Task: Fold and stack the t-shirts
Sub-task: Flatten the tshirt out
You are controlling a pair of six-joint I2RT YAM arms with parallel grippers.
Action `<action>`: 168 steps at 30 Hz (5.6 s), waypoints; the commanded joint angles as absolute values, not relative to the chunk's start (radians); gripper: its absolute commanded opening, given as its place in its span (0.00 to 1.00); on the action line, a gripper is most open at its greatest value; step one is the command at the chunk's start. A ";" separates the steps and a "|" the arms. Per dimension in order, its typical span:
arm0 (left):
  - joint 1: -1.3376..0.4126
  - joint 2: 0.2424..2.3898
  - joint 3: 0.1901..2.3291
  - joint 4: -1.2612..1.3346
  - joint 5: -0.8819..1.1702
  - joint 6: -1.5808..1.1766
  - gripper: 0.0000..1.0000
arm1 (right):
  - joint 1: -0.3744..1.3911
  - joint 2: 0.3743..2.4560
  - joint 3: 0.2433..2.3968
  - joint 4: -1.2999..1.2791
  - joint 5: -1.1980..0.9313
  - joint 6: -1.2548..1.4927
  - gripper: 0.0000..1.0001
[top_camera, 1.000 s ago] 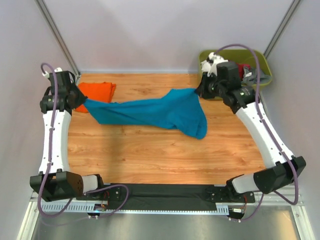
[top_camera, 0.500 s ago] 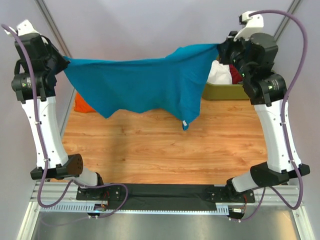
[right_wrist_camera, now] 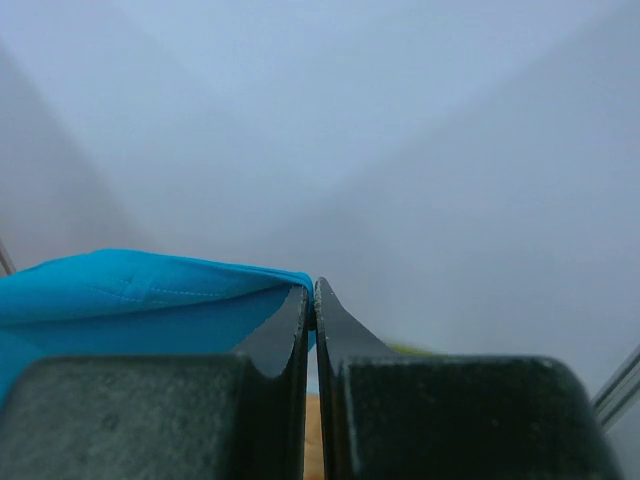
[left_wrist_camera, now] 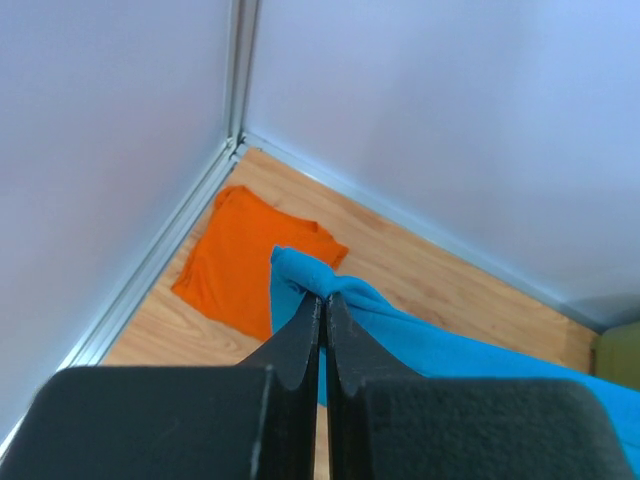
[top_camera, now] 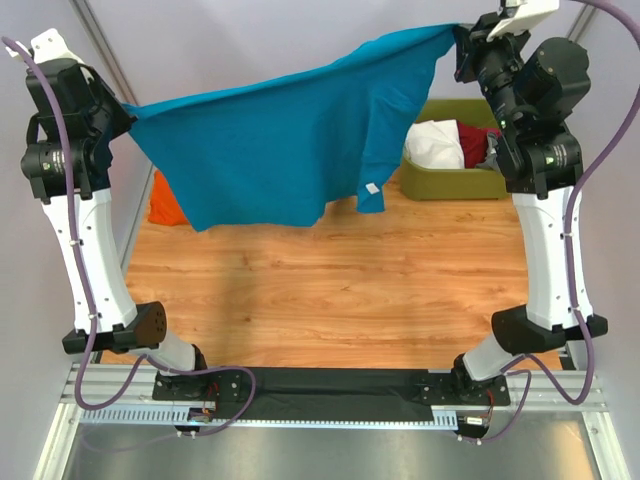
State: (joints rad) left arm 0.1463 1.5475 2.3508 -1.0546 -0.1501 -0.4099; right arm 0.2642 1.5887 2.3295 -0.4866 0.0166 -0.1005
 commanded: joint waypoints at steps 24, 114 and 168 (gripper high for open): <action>0.155 1.016 1.700 -1.077 -0.037 -0.477 0.00 | 0.290 1.102 1.782 -0.822 0.043 -0.045 0.00; 0.155 1.238 0.887 -0.673 0.155 -0.563 0.00 | 0.986 1.327 0.824 -0.729 0.377 0.399 0.57; 0.155 1.275 0.891 -0.655 0.167 -0.563 0.00 | 0.979 1.362 0.831 -0.739 0.452 0.426 0.03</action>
